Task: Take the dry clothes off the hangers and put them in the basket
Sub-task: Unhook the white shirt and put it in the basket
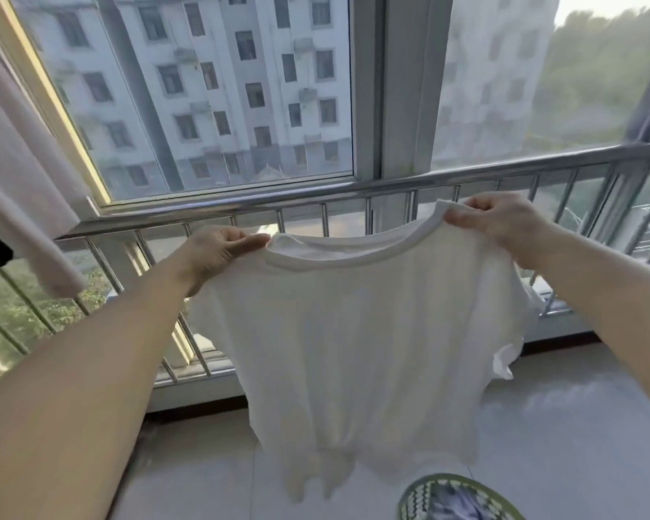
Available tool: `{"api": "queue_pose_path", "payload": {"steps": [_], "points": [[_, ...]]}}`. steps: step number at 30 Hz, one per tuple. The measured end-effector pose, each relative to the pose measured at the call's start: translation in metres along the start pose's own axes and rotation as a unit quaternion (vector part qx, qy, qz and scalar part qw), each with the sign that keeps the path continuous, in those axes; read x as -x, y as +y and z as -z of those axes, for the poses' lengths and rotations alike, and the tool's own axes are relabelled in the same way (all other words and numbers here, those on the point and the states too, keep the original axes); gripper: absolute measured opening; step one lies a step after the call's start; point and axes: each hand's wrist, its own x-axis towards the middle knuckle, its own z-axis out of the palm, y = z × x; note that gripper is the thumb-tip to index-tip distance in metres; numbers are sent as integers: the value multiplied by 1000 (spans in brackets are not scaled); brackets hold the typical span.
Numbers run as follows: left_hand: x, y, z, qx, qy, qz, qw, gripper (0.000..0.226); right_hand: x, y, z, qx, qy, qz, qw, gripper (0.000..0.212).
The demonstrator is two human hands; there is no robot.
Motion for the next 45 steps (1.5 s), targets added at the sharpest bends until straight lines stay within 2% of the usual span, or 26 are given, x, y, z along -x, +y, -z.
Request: {"api": "queue_pose_path", "payload": {"steps": [3,5,8,12,14,17,23,29,31,37,42,45], "points": [[5,-9,-34,1,-34,26,999,76,6,34,11,-1,-11,-24,1000,19],[12,-10,-57,17,-69,52,996,64,12,54,21,7,-20,-38,999,15],[23,-13,-84,76,-80,73,991,30,22,76,34,-7,-33,-52,998,15],[31,-32,-124,132,-47,76,987,24,34,114,52,-37,-54,-102,993,16],[34,-38,-142,143,-37,78,986,7,39,130,58,-47,-61,-122,990,22],[40,-44,-174,176,-41,80,980,23,46,148,63,-69,-74,-142,985,13],[50,-48,-243,207,-2,119,971,25,62,170,57,-77,-119,-137,980,7],[62,-37,-299,228,-1,126,966,22,86,164,20,3,-236,-62,970,21],[66,-34,-311,234,-17,126,964,17,92,165,12,-5,-258,-52,965,24],[75,-33,-329,210,-54,131,967,6,103,174,6,5,-187,-79,979,28],[78,-35,-334,193,-41,132,971,6,104,181,3,-49,-210,-144,966,17],[80,-36,-334,163,-43,128,977,6,106,182,3,-37,-231,-166,958,15]]}}
